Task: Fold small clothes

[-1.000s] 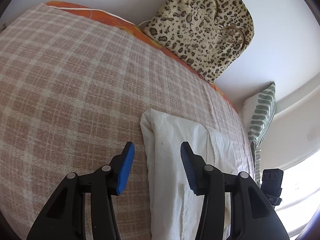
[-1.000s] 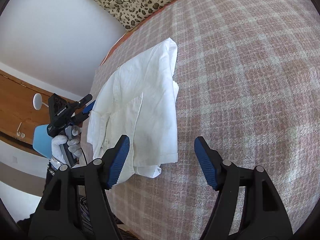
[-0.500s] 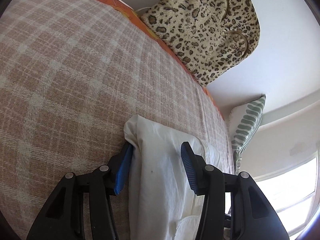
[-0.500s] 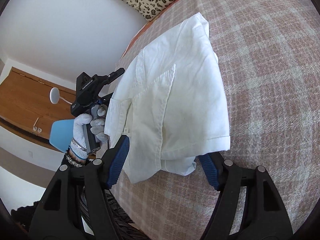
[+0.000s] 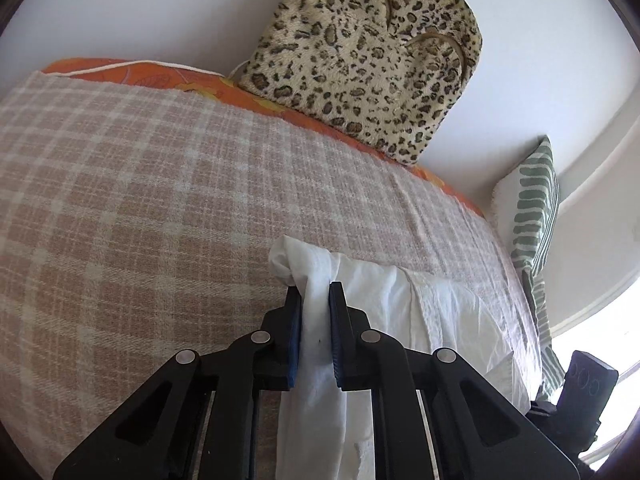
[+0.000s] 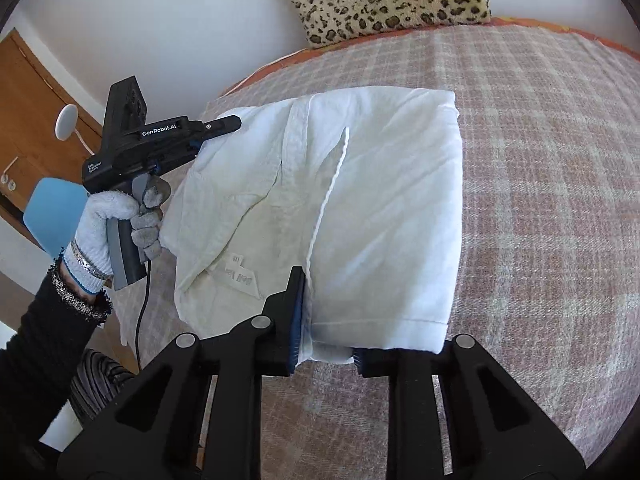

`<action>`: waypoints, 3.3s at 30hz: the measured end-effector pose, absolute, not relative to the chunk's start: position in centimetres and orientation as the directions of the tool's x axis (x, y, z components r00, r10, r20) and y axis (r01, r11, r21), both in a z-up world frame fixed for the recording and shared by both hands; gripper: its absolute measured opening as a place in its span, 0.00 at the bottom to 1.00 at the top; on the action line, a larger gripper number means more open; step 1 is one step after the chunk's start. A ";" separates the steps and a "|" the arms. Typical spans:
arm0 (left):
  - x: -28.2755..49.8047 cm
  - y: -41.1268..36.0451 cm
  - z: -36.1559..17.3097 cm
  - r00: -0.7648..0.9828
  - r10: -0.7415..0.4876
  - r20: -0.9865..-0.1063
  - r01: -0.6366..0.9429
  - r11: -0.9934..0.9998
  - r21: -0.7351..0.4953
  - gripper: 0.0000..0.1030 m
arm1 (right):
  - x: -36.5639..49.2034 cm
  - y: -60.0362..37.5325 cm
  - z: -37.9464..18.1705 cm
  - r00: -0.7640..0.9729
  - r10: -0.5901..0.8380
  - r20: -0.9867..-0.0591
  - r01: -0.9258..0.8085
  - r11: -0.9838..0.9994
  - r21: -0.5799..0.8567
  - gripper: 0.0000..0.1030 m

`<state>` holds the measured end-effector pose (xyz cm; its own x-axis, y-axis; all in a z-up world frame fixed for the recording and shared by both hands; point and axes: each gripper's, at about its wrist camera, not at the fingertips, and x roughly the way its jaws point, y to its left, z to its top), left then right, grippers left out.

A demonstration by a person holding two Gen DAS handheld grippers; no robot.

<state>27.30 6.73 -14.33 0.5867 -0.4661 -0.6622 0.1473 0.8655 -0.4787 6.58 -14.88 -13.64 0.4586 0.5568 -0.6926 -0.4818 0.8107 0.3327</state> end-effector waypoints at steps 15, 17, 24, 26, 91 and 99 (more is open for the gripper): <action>23.5 0.2 -7.3 0.716 -0.393 -0.578 0.311 0.920 -0.239 0.09 | 4.8 -17.3 -9.7 0.572 0.477 -0.668 -0.484 0.853 0.195 0.19; 23.2 -0.5 -6.8 0.718 -0.403 -0.568 0.329 0.915 -0.233 0.09 | 5.0 -17.7 -9.1 0.580 0.469 -0.666 -0.480 0.857 0.187 0.19; 23.9 -4.1 -5.4 0.714 -0.449 -0.538 0.393 0.892 -0.223 0.09 | 5.7 -21.2 -7.8 0.617 0.430 -0.658 -0.450 0.880 0.153 0.18; 24.5 -5.7 -5.3 0.705 -0.468 -0.533 0.413 0.882 -0.228 0.09 | 6.1 -22.7 -8.0 0.632 0.413 -0.656 -0.434 0.890 0.141 0.18; 29.9 -30.8 -5.3 0.639 -0.484 -0.598 0.528 0.841 -0.115 0.70 | 15.9 -51.5 -4.7 0.779 -0.056 -0.624 0.117 0.992 0.057 0.74; 24.0 -28.5 -3.0 0.665 -0.503 -0.552 0.550 0.830 -0.094 0.77 | 11.0 -48.4 -3.7 0.814 -0.106 -0.572 0.155 0.987 0.038 0.86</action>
